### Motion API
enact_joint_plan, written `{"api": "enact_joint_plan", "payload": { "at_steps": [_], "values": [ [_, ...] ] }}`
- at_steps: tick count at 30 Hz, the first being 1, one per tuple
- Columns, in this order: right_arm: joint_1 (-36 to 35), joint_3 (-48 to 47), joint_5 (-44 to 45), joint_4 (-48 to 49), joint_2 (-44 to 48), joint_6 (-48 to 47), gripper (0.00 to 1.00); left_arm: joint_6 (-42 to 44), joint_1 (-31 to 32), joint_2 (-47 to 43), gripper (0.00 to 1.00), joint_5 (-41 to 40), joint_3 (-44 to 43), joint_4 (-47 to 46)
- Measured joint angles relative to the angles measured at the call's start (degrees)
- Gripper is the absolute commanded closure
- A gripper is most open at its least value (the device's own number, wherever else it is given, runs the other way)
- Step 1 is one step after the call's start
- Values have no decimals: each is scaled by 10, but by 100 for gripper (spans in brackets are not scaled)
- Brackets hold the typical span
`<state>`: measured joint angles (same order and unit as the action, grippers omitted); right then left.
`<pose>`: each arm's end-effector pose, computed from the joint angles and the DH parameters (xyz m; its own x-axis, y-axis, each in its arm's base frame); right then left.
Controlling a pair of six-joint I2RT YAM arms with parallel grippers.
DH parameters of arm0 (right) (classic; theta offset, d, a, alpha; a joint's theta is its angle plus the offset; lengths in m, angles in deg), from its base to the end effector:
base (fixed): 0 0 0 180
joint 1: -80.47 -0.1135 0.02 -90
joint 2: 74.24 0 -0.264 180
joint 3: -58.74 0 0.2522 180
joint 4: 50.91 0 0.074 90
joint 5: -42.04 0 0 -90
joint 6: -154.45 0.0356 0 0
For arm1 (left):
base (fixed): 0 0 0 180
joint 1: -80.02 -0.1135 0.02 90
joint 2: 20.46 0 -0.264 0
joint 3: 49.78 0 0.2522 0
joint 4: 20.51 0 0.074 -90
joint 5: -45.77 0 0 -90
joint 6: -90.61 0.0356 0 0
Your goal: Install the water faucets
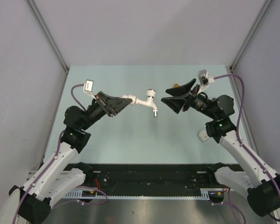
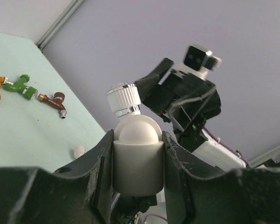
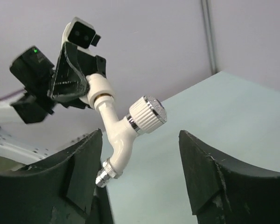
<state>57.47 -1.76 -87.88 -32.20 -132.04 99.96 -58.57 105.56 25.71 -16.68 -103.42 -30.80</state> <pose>0.1987 0.1092 0.3858 -0.2200 0.3906 -0.8939 -0.8868 0.3018 0.3501 0.1623 -0.0958 0.3689 -0.5286 -0.5913 -0.6091 0.6358 0.1996 -0.7456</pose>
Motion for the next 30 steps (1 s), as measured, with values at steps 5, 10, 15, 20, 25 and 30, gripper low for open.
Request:
{"api": "enact_joint_plan", "payload": {
  "at_steps": [5, 10, 15, 20, 25, 30],
  "values": [
    [-9, 0, 2, -59, 55, -191, 21, -22, 0, 7, 100, -18, -24, 53],
    [-80, 0, 19, -137, 93, -428, 17, -52, 0, 25, 100, -21, -49, 102],
    [-168, 0, 64, -194, 104, -601, 15, -91, 0, 46, 99, -15, -52, 124],
    [-227, 0, 112, -218, 102, -692, 14, -116, -2, 52, 100, -15, -52, 140],
    [-264, 0, 160, -229, 85, -750, 14, -134, -2, 52, 100, -14, -56, 141],
    [-277, 1, 198, -226, 60, -777, 14, -144, -3, 57, 100, -1, -66, 140]
  ]
}}
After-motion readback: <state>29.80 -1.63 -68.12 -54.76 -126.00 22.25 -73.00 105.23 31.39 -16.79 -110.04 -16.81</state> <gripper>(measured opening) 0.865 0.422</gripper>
